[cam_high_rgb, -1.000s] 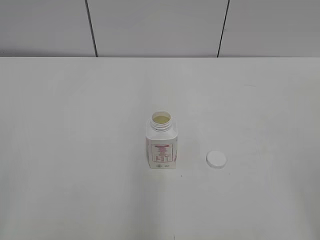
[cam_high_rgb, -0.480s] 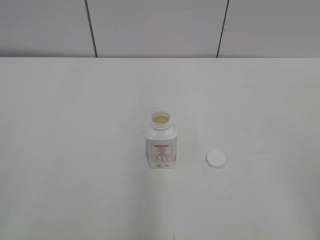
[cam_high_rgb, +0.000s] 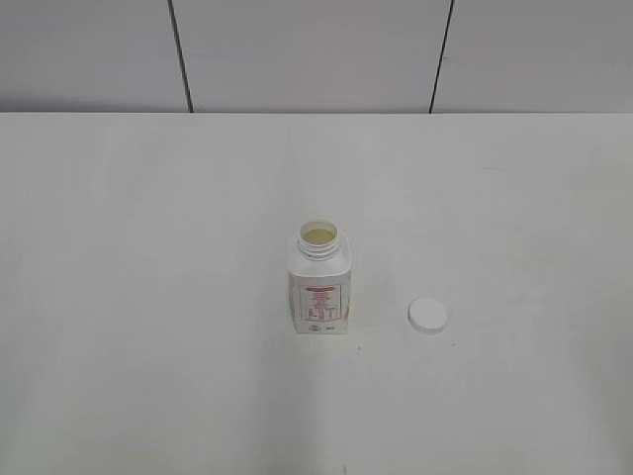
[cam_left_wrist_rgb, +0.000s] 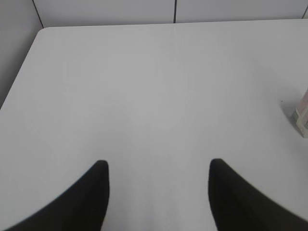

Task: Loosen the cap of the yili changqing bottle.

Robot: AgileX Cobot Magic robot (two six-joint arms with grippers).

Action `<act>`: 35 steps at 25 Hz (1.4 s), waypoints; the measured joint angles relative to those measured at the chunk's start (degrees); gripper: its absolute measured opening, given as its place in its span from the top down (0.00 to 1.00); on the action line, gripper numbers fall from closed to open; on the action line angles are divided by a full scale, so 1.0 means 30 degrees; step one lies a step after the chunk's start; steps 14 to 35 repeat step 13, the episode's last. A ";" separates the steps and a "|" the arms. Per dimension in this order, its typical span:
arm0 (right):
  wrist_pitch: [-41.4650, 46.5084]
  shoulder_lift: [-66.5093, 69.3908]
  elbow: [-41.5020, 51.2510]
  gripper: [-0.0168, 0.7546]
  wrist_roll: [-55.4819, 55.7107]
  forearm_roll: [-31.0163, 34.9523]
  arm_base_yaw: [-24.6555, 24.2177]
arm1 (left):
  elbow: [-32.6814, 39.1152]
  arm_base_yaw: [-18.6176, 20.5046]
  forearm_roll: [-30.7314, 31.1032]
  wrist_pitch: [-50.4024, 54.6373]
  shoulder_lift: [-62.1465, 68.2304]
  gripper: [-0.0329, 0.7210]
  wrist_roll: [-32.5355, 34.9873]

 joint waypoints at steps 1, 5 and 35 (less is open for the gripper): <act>-0.0020 0.0000 0.0000 0.21 0.0169 0.0240 0.0000 | 0.0000 0.0000 0.0000 0.0000 0.0000 0.41 0.0000; -0.0218 0.0000 0.0000 0.22 0.0482 0.0705 0.0000 | 0.0000 0.0000 0.0000 0.0000 0.0000 0.43 0.0000; -0.0316 0.0000 0.0000 0.22 0.0525 0.0785 0.0000 | 0.0000 0.0000 0.0000 0.0000 0.0000 0.49 0.0000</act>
